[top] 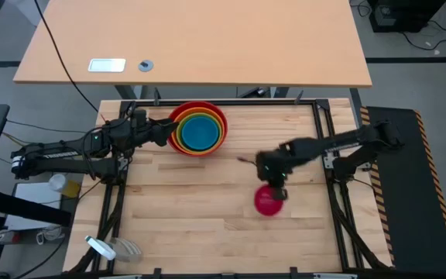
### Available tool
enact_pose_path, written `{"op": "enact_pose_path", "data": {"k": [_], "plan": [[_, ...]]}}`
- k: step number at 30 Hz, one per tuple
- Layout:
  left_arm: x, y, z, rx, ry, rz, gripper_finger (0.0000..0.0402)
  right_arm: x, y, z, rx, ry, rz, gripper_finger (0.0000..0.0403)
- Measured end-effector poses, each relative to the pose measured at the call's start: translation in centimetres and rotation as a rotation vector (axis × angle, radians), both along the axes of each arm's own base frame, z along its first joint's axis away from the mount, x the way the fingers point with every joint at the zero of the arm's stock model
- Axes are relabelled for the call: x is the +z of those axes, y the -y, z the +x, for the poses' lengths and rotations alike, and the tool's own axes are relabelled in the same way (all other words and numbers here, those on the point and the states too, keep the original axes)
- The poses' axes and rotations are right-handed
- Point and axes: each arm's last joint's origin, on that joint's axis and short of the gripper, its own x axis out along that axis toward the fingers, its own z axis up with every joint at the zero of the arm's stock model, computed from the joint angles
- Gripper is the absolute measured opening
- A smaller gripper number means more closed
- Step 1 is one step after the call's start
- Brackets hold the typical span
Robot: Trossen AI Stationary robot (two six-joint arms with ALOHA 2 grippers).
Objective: Nest bowls inside each other
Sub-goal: Stack the pink bowl on top of the blue bowl
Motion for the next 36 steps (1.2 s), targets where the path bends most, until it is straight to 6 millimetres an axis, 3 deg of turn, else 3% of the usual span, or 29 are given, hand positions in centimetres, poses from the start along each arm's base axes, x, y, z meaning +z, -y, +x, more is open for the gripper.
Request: {"op": "enact_pose_path", "data": {"k": [6,13,21,28,36], "plan": [[0.0,0.0,0.0,0.000,-0.001,0.000,0.0314,2.3,4.1,5.6,-0.071,0.095,-0.045,0.0023],[-0.2,0.0,-0.1,-0.002,-0.029,0.010,0.0314,4.7,10.2,12.7,-0.199,0.201,-0.058,0.0023],[2.3,-0.1,-1.0,0.003,-0.141,0.076,0.0314,7.3,16.5,16.3,-0.330,0.318,-0.032,0.0023],[2.7,-0.6,-1.4,0.030,-0.356,0.021,0.0314,4.9,20.6,18.7,-0.462,0.334,0.008,0.0024],[1.0,-1.2,0.6,0.036,-0.562,-0.052,0.0314,0.5,22.5,20.3,-0.592,0.236,-0.064,0.0026]]}}
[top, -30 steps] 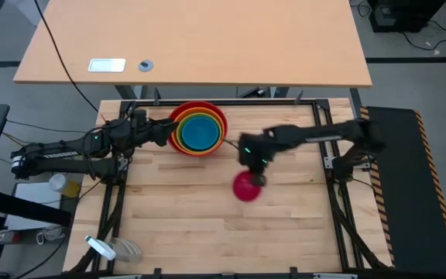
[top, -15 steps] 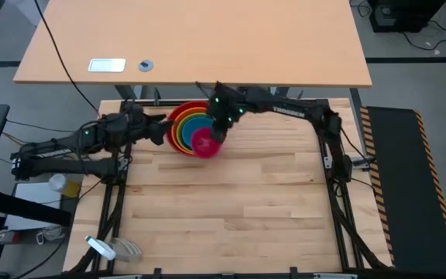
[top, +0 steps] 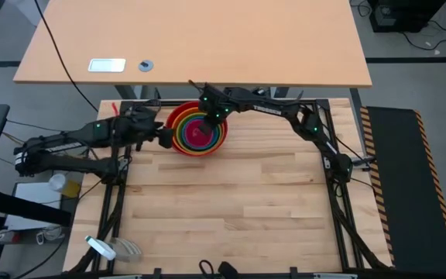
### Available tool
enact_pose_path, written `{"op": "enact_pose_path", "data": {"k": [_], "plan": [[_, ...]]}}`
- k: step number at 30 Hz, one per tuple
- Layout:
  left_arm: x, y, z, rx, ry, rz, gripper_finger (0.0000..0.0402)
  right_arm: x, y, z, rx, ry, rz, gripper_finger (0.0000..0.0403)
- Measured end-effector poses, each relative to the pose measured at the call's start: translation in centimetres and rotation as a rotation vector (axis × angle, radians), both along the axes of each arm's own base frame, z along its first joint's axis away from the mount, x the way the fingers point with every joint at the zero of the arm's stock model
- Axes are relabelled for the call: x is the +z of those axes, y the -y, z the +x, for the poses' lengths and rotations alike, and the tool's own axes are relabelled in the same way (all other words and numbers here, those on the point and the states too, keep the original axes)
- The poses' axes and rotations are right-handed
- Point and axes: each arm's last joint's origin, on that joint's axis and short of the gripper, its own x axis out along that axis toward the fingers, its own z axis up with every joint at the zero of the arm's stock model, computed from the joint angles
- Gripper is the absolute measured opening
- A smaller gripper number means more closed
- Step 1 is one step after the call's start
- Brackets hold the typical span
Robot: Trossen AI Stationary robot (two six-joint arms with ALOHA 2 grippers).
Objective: Nest bowls inside each other
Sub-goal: Stack the pink bowl on top of the blue bowl, then return to Home Position
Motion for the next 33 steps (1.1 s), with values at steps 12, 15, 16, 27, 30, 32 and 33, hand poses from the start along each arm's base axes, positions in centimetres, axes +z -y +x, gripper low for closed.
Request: {"op": "enact_pose_path", "data": {"k": [12,15,16,27,30,32,33], "plan": [[-0.7,-0.1,0.6,0.008,-0.042,-0.030,0.0314,-0.6,0.2,-0.3,0.079,-0.060,-0.079,0.0113],[-0.6,-0.1,0.6,0.008,-0.037,-0.029,0.0314,-0.6,0.5,-0.7,0.080,-0.079,-0.072,0.0153],[-0.6,-0.1,0.7,0.008,-0.033,-0.028,0.0314,-0.4,0.6,-0.9,0.075,-0.085,-0.068,0.0164],[1.3,1.8,-1.1,-0.033,0.102,0.051,0.0314,9.1,0.7,-4.6,0.022,0.102,-0.215,0.0194],[1.7,2.8,-2.0,-0.019,0.137,0.110,0.0314,11.6,-0.6,-5.2,0.038,0.170,-0.300,0.0194],[1.6,3.3,-2.5,-0.008,0.160,0.141,0.0314,12.1,-1.4,-5.6,0.044,0.186,-0.336,0.0193],[1.3,3.4,-2.6,-0.004,0.165,0.153,0.0314,12.2,-1.8,-5.9,0.045,0.193,-0.347,0.0193]]}}
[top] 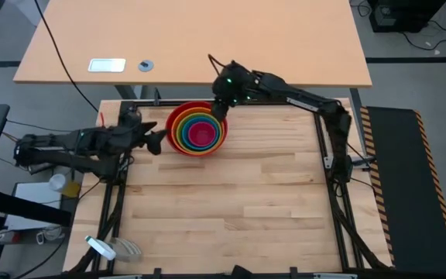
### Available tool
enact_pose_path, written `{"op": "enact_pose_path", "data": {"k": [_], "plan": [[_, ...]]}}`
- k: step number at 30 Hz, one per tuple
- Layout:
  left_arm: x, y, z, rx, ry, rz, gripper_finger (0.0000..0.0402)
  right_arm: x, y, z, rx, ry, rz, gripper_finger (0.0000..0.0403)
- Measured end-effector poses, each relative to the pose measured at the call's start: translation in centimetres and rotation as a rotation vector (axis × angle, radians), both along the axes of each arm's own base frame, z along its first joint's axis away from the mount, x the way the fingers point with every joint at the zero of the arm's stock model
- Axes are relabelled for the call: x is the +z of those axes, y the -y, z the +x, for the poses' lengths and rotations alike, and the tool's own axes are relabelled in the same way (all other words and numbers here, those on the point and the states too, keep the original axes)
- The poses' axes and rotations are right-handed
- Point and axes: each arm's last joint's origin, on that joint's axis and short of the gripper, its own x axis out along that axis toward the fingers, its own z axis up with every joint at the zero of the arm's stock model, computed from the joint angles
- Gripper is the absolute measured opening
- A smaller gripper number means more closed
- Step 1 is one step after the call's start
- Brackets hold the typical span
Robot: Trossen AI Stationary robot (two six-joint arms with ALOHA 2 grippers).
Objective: Nest bowls inside each other
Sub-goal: Return to Home Position
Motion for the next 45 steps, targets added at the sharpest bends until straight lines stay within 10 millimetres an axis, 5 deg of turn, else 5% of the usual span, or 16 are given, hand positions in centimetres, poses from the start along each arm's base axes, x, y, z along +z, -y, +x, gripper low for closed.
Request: {"op": "enact_pose_path", "data": {"k": [8,22,34,45], "plan": [[-2.8,0.9,-0.3,-0.051,0.246,-0.010,0.0313,-2.4,-3.8,-3.9,0.014,0.136,-0.042,0.0193],[-7.0,0.1,-5.1,-0.019,0.676,-0.001,0.0269,-3.0,-11.3,-17.1,-0.038,0.485,-0.038,0.0193],[-12.7,0.2,-4.2,-0.032,0.855,-0.047,0.0195,-12.9,-14.8,-24.4,-0.168,0.634,0.213,0.0193],[-12.9,0.4,-4.1,-0.081,0.840,-0.046,0.0144,-18.2,-15.5,-27.0,-0.216,0.785,0.388,0.0176]]}}
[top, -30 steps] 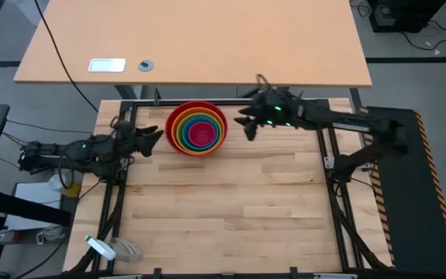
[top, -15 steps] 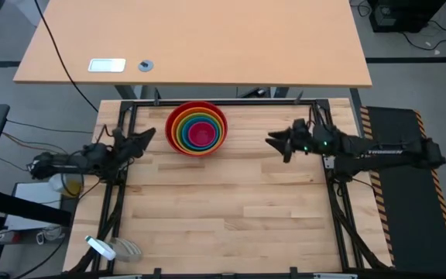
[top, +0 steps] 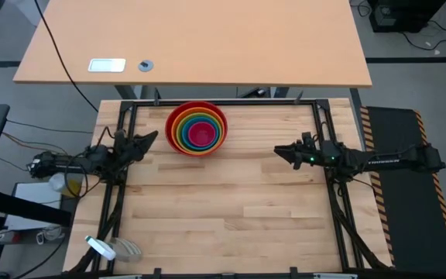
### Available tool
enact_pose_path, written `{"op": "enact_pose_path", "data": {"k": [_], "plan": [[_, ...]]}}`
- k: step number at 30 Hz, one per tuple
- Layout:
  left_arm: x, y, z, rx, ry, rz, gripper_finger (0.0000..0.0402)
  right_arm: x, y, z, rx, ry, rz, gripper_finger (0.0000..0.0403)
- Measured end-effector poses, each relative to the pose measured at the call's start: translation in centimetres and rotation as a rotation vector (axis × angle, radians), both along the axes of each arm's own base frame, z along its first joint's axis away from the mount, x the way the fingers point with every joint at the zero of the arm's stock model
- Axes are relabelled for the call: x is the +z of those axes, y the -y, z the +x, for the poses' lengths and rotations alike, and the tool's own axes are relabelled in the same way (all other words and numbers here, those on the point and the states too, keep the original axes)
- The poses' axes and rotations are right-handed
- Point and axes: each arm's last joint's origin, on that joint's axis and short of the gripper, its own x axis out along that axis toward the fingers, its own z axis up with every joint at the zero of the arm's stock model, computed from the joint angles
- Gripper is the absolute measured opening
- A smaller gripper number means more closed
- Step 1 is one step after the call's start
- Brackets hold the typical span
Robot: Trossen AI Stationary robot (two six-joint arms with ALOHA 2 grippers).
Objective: Nest bowls inside each other
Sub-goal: Return to Home Position
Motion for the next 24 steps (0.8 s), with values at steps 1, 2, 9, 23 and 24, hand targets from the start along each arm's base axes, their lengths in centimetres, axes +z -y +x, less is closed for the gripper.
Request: {"op": "enact_pose_path", "data": {"k": [1,2,9,23,24], "plan": [[0.0,0.0,0.0,-0.003,0.000,0.001,0.0139,-0.4,0.0,-0.2,-0.001,0.013,0.006,0.0172],[0.0,0.0,0.0,-0.007,0.000,0.003,0.0135,-0.6,0.0,-0.3,-0.001,0.025,0.014,0.0168],[0.3,0.1,-0.1,-0.017,0.023,0.025,0.0104,-1.0,-0.1,-0.7,-0.001,0.076,0.012,0.0141],[0.7,0.3,-0.1,-0.095,0.037,0.104,0.0040,0.4,-0.4,-1.6,0.072,0.192,-0.077,0.0097],[0.7,0.3,-0.1,-0.086,0.030,0.109,0.0036,0.5,-0.4,-1.6,0.076,0.200,-0.079,0.0094]]}}
